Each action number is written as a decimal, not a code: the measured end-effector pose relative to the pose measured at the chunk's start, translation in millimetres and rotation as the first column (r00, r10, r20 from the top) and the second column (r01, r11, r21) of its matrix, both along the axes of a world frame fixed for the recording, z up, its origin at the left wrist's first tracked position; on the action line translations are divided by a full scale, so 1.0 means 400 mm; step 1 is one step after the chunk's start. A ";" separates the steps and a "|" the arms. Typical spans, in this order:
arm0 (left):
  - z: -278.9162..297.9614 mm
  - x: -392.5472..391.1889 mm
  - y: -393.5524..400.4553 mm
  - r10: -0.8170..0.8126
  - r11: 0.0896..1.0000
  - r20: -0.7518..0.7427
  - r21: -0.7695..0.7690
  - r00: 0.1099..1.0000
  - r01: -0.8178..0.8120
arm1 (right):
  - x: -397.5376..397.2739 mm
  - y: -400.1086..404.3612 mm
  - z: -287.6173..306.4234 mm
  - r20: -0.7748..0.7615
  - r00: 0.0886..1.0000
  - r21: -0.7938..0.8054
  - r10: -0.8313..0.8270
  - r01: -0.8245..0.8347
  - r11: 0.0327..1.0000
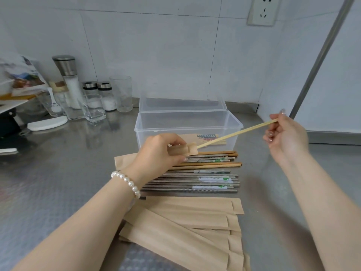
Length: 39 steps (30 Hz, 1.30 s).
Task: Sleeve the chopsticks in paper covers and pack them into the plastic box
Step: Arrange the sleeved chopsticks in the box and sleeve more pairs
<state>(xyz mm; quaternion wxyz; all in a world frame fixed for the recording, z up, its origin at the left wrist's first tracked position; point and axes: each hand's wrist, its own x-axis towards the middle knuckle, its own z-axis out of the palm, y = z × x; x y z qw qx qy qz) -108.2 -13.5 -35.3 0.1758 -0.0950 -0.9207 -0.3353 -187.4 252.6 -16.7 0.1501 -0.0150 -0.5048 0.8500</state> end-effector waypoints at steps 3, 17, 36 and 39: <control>-0.002 -0.002 -0.003 0.021 1.000 -0.003 0.006 1.000 -0.021 | -0.003 0.018 0.001 0.023 0.996 -0.066 -0.081 0.082 0.994; 0.002 -0.001 -0.003 -0.008 0.999 0.022 0.035 1.000 0.007 | -0.009 0.025 0.000 -0.020 0.996 -0.030 -0.092 0.091 0.995; 0.007 0.008 0.012 -0.073 0.997 0.007 0.034 0.997 0.072 | 0.057 -0.084 -0.027 0.270 0.752 0.488 0.602 -0.645 0.588; 0.008 0.008 0.012 -0.070 0.997 0.009 0.044 0.998 0.069 | 0.061 -0.089 -0.023 0.241 0.770 0.474 0.591 -0.625 0.621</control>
